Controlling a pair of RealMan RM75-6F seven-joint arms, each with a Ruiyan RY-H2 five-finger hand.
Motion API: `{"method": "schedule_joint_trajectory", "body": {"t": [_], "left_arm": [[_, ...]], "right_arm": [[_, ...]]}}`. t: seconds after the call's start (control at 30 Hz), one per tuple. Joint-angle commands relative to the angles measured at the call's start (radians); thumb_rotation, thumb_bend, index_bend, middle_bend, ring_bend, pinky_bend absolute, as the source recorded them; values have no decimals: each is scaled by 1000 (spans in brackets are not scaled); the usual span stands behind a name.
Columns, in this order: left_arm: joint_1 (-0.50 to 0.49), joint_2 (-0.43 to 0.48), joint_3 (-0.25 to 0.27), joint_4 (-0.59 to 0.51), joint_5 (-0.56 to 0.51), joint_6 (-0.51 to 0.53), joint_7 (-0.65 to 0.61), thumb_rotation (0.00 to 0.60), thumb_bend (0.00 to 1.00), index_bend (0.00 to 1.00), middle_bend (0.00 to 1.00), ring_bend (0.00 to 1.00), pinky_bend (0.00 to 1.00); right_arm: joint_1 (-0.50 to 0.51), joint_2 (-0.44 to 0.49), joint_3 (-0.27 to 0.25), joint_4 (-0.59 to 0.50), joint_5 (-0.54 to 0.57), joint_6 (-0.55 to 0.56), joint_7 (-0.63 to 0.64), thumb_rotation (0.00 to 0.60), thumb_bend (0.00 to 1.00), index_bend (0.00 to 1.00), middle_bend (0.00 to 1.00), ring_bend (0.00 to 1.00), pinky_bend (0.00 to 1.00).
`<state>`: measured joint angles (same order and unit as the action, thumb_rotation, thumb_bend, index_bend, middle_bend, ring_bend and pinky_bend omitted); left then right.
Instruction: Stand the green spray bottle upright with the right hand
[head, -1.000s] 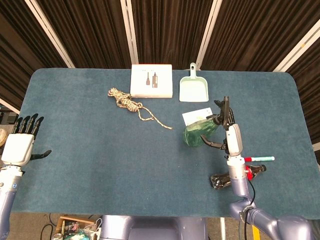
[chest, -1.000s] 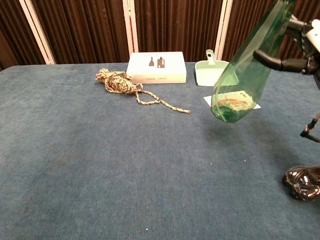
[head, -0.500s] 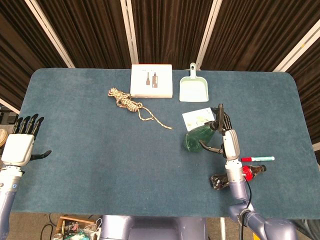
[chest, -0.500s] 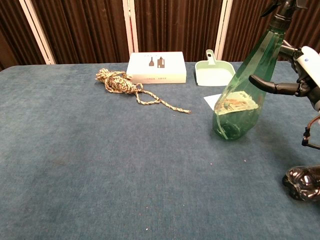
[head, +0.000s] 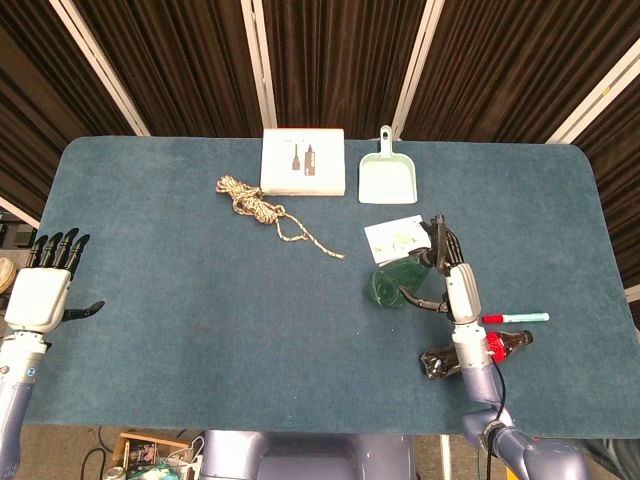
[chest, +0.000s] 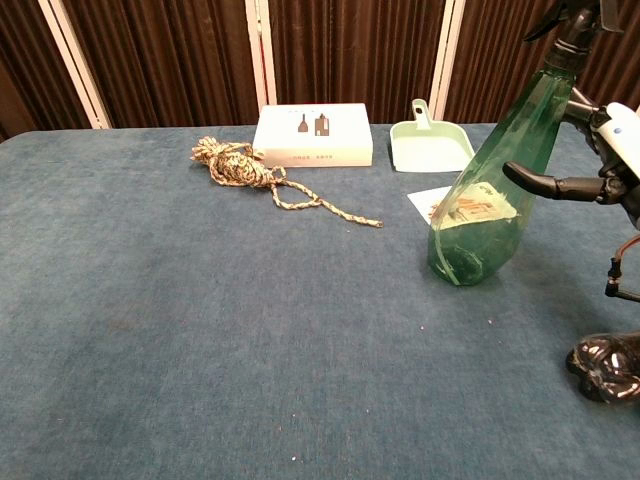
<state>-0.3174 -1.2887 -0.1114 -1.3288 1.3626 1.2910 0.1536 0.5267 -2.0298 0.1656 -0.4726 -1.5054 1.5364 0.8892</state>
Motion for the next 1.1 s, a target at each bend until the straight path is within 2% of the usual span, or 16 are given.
{"method": "schedule_joint_trajectory", "body": {"t": [0.03,0.37,0.63,0.8,0.97,1.1], "left_arm": [[0,0,0,1,-1,-1,-1,600,65,0,0,0,0],[3,1,-1,-1,3,8,-2,600,65,0,0,0,0],[8,4,2,-9,13,23,-3,600,65,0,0,0,0],[11,7,4,-14,21,32,-5,600,65,0,0,0,0],[17,12,5,-21,29,47,-8,600,65,0,0,0,0],[19,13,6,-25,32,51,-7,600,65,0,0,0,0]], "right_arm": [[-3,3,-6,3,-5,3,-12,600,243,22,0,0,0],[-21,35,-28,-61,-28,29,-44,600,0,0,0,0,0],[-56,101,-45,-193,-59,106,-88,600,0,0,0,0,0],[-81,176,-53,-278,-68,121,-135,600,0,0,0,0,0],[-113,297,-77,-305,-60,69,-219,600,0,0,0,0,0],[-125,366,-67,-294,-31,19,-254,600,0,0,0,0,0]]}}
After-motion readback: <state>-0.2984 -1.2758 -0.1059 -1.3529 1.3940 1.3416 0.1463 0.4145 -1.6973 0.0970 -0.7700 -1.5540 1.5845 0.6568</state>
